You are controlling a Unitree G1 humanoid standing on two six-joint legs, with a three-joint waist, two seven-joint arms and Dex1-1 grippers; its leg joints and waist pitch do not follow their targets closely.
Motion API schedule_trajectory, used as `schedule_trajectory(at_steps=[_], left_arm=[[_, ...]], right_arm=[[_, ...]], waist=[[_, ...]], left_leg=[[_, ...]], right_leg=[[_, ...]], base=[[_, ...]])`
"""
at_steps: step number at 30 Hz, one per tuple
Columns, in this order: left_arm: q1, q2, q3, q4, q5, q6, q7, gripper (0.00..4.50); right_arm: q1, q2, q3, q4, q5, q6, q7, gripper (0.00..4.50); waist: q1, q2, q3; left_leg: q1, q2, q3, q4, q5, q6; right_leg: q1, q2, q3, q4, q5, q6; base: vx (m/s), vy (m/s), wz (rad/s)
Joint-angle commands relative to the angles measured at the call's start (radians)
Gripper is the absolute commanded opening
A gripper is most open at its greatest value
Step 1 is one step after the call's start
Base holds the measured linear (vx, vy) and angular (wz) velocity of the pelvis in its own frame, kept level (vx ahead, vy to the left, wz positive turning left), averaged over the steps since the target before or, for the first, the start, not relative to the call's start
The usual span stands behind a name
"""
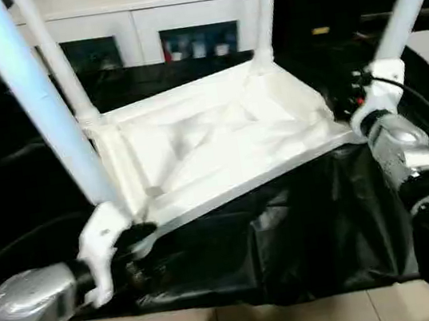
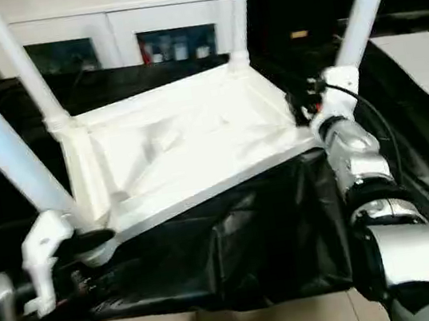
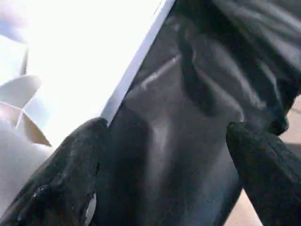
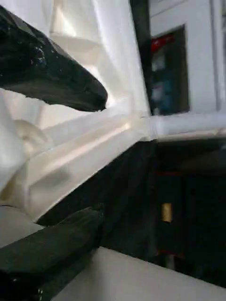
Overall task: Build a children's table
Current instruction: Rotate table base
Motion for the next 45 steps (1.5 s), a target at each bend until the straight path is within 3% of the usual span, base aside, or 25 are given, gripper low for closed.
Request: schedule_trajectory(at_steps=[1, 3, 5, 7, 8, 9, 10, 13, 15, 16, 17, 19, 21, 22, 23, 24, 25, 26, 28, 29, 31, 32, 35, 39, 45], left_arm=[[0.041, 0.001, 0.053, 0.009, -0.062, 0.019, -0.041, 4.47], [0.071, -0.006, 0.087, 0.009, -0.095, 0.023, -0.059, 4.47], [0.135, -0.006, 0.135, -0.005, -0.134, 0.028, -0.081, 4.47], [0.183, -0.003, 0.177, -0.016, -0.160, 0.033, -0.094, 4.47], [0.225, 0.004, 0.224, -0.016, -0.174, 0.025, -0.115, 4.47], [0.245, 0.012, 0.243, -0.014, -0.181, 0.016, -0.126, 4.47], [0.267, 0.015, 0.275, -0.005, -0.182, -0.001, -0.135, 4.47], [0.291, 0.010, 0.361, 0.043, -0.189, -0.045, -0.134, 4.47], [0.278, 0.007, 0.398, 0.105, -0.165, -0.101, -0.113, 4.47], [0.278, 0.007, 0.398, 0.105, -0.165, -0.101, -0.113, 4.47], [0.248, 0.005, 0.415, 0.168, -0.133, -0.163, -0.071, 4.47], [0.172, 0.000, 0.412, 0.280, -0.061, -0.272, 0.026, 4.47], [0.081, 0.002, 0.388, 0.401, 0.016, -0.356, 0.128, 4.47], [0.032, 0.003, 0.373, 0.460, 0.048, -0.392, 0.175, 4.47], [-0.007, 0.000, 0.361, 0.502, 0.067, -0.406, 0.202, 4.47], [-0.039, 0.000, 0.345, 0.535, 0.088, -0.425, 0.219, 4.47], [-0.039, 0.000, 0.345, 0.535, 0.088, -0.425, 0.219, 4.47], [-0.077, -0.002, 0.327, 0.568, 0.103, -0.437, 0.225, 4.47], [-0.182, -0.010, 0.278, 0.639, 0.134, -0.460, 0.229, 4.47], [-0.186, -0.011, 0.277, 0.642, 0.134, -0.461, 0.228, 4.47], [-0.303, -0.034, 0.239, 0.720, 0.147, -0.505, 0.231, 4.47], [-0.337, -0.042, 0.229, 0.736, 0.144, -0.513, 0.228, 4.47], [-0.408, -0.061, 0.212, 0.768, 0.116, -0.524, 0.187, 4.47], [-0.440, -0.078, 0.186, 0.746, 0.029, -0.481, 0.058, 4.47], [-0.386, -0.060, 0.104, 0.624, -0.037, -0.392, -0.071, 4.47]], right_arm=[[0.002, 0.027, 0.037, -0.035, -0.008, -0.015, 0.075, 3.73], [0.011, 0.041, 0.052, -0.050, -0.010, -0.018, 0.105, 3.73], [0.025, 0.062, 0.066, -0.074, -0.006, -0.020, 0.145, 3.73], [0.037, 0.075, 0.068, -0.093, -0.002, -0.018, 0.151, 3.73], [0.056, 0.085, 0.072, -0.127, 0.003, -0.010, 0.149, 3.73], [0.066, 0.091, 0.072, -0.142, 0.002, -0.008, 0.151, 3.73], [0.091, 0.097, 0.079, -0.179, 0.002, -0.003, 0.156, 3.73], [0.172, 0.109, 0.092, -0.287, -0.010, 0.018, 0.118, 3.73], [0.235, 0.118, 0.077, -0.370, -0.012, 0.037, 0.046, 3.73], [0.235, 0.118, 0.077, -0.370, -0.012, 0.037, 0.046, 3.73], [0.274, 0.123, 0.060, -0.419, -0.024, 0.052, -0.018, 3.73], [0.312, 0.126, 0.039, -0.454, -0.049, 0.066, -0.104, 3.73], [0.351, 0.126, 0.031, -0.480, -0.089, 0.091, -0.183, 3.73], [0.366, 0.122, 0.035, -0.476, -0.116, 0.101, -0.218, 3.73], [0.381, 0.120, 0.039, -0.482, -0.135, 0.120, -0.248, 3.73], [0.391, 0.117, 0.043, -0.482, -0.150, 0.137, -0.273, 3.73], [0.391, 0.117, 0.043, -0.482, -0.150, 0.137, -0.273, 3.73], [0.402, 0.114, 0.047, -0.488, -0.157, 0.156, -0.292, 3.73], [0.421, 0.100, 0.057, -0.498, -0.175, 0.197, -0.333, 3.73], [0.421, 0.100, 0.057, -0.498, -0.176, 0.198, -0.334, 3.73], [0.418, 0.087, 0.058, -0.475, -0.193, 0.227, -0.355, 3.73], [0.409, 0.082, 0.064, -0.454, -0.201, 0.233, -0.353, 3.73], [0.370, 0.080, 0.076, -0.378, -0.198, 0.234, -0.309, 3.73], [0.306, 0.089, 0.091, -0.277, -0.190, 0.223, -0.244, 3.73], [0.222, 0.127, 0.122, -0.148, -0.208, 0.193, -0.180, 3.73]], waist=[[-0.004, -0.001, -0.071], [-0.010, 0.001, -0.071], [-0.015, -0.007, -0.068], [-0.015, -0.003, -0.068], [-0.017, -0.021, -0.066], [-0.009, -0.007, -0.065], [-0.008, -0.005, -0.063], [-0.004, -0.006, -0.059], [0.000, 0.000, -0.058], [0.000, -0.004, -0.060], [0.000, -0.005, -0.059], [0.003, -0.001, -0.059], [0.006, 0.010, -0.059], [0.000, 0.006, -0.059], [0.000, 0.006, -0.055], [0.000, 0.007, -0.058], [-0.003, 0.005, -0.056], [-0.006, 0.004, -0.059], [-0.008, 0.005, -0.064], [-0.010, 0.003, -0.063], [-0.014, 0.001, -0.064], [-0.011, 0.004, -0.070], [-0.018, -0.002, -0.072], [-0.018, 0.006, -0.080], [-0.011, 0.007, -0.088]], left_leg=[[0.014, 0.037, -0.020, -0.071, -0.281, 0.036], [0.016, 0.039, -0.021, -0.071, -0.290, 0.037], [0.014, 0.040, -0.020, -0.072, -0.304, 0.040], [0.020, 0.043, -0.020, -0.073, -0.306, 0.041], [0.016, 0.044, -0.018, -0.075, -0.303, 0.046], [0.022, 0.046, -0.021, -0.077, -0.310, 0.041], [0.028, 0.047, -0.020, -0.079, -0.333, 0.034], [0.031, 0.048, -0.022, -0.087, -0.375, 0.012], [0.038, 0.046, -0.024, -0.092, -0.420, -0.016], [0.041, 0.045, -0.025, -0.091, -0.436, -0.026], [0.038, 0.044, -0.027, -0.094, -0.438, -0.029], [0.047, 0.042, -0.025, -0.092, -0.458, -0.039], [0.054, 0.036, -0.028, -0.091, -0.476, -0.055], [0.042, 0.036, -0.036, -0.096, -0.482, -0.061], [0.040, 0.037, -0.038, -0.100, -0.493, -0.065], [0.052, 0.035, -0.038, -0.096, -0.517, -0.071], [0.053, 0.034, -0.039, -0.095, -0.524, -0.071], [0.046, 0.035, -0.044, -0.097, -0.518, -0.071], [0.053, 0.033, -0.042, -0.094, -0.518, -0.067], [0.050, 0.032, -0.043, -0.095, -0.514, -0.065], [0.040, 0.032, -0.043, -0.095, -0.489, -0.059], [0.050, 0.031, -0.040, -0.090, -0.479, -0.057], [0.028, 0.031, -0.041, -0.089, -0.422, -0.047], [0.027, 0.030, -0.032, -0.079, -0.340, -0.021], [0.023, 0.036, -0.022, -0.068, -0.199, 0.030]], right_leg=[[0.040, -0.040, 0.033, -0.060, -0.272, -0.222], [0.038, -0.039, 0.032, -0.061, -0.285, -0.226], [0.038, -0.041, 0.034, -0.063, -0.306, -0.224], [0.031, -0.039, 0.036, -0.066, -0.320, -0.220], [0.033, -0.037, 0.036, -0.068, -0.325, -0.217], [0.029, -0.040, 0.038, -0.068, -0.344, -0.206], [0.023, -0.035, 0.037, -0.072, -0.358, -0.199], [0.020, -0.031, 0.039, -0.075, -0.378, -0.170], [0.016, -0.029, 0.040, -0.079, -0.392, -0.149], [0.015, -0.030, 0.041, -0.080, -0.401, -0.136], [0.018, -0.031, 0.041, -0.081, -0.404, -0.131], [0.009, -0.029, 0.043, -0.088, -0.418, -0.112], [0.007, -0.030, 0.042, -0.092, -0.438, -0.094], [0.023, -0.036, 0.037, -0.089, -0.461, -0.088], [0.024, -0.036, 0.035, -0.093, -0.488, -0.077], [0.017, -0.037, 0.035, -0.099, -0.522, -0.064], [0.015, -0.037, 0.035, -0.102, -0.536, -0.060], [0.025, -0.041, 0.033, -0.098, -0.535, -0.061], [0.017, -0.040, 0.035, -0.097, -0.497, -0.075], [0.019, -0.041, 0.034, -0.096, -0.491, -0.081], [0.026, -0.041, 0.033, -0.092, -0.460, -0.096], [0.022, -0.042, 0.036, -0.090, -0.433, -0.108], [0.041, -0.048, 0.035, -0.077, -0.372, -0.140], [0.042, -0.048, 0.037, -0.065, -0.247, -0.207], [0.051, -0.043, 0.034, -0.039, -0.054, -0.289]], base=[[0.000, 0.000, 0.00], [0.000, 0.000, 0.00], [0.000, 0.000, 0.00], [0.000, 0.000, 0.00], [0.000, 0.000, 0.00], [0.000, 0.000, 0.00], [0.000, 0.000, 0.00], [0.000, 0.000, 0.00], [0.000, 0.000, 0.00], [0.000, 0.000, 0.00], [0.000, 0.000, 0.00], [0.000, 0.000, 0.00], [0.000, 0.000, 0.00], [0.000, 0.000, 0.00], [0.000, 0.000, 0.00], [0.000, 0.000, 0.00], [0.000, 0.000, 0.00], [0.000, 0.000, 0.00], [0.000, 0.000, 0.00], [0.000, 0.000, 0.00], [0.000, 0.000, 0.00], [0.000, 0.000, 0.00], [0.000, 0.000, 0.00], [0.000, 0.000, 0.00], [0.000, 0.000, 0.00]])
